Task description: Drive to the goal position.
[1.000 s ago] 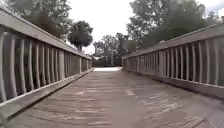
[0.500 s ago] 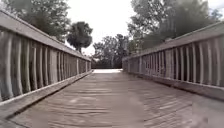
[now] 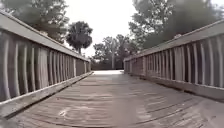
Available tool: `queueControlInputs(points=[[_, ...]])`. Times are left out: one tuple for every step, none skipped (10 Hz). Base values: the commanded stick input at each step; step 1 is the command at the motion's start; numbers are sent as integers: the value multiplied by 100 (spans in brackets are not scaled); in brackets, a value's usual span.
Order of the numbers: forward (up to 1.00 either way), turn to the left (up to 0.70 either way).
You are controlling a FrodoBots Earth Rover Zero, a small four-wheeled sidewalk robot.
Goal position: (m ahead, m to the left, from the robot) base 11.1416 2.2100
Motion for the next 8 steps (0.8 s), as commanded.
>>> queueControlInputs(points=[[70, 0], [70, 0], [70, 0], [70, 0], [70, 0], [70, 0], [70, 0], [70, 0]])
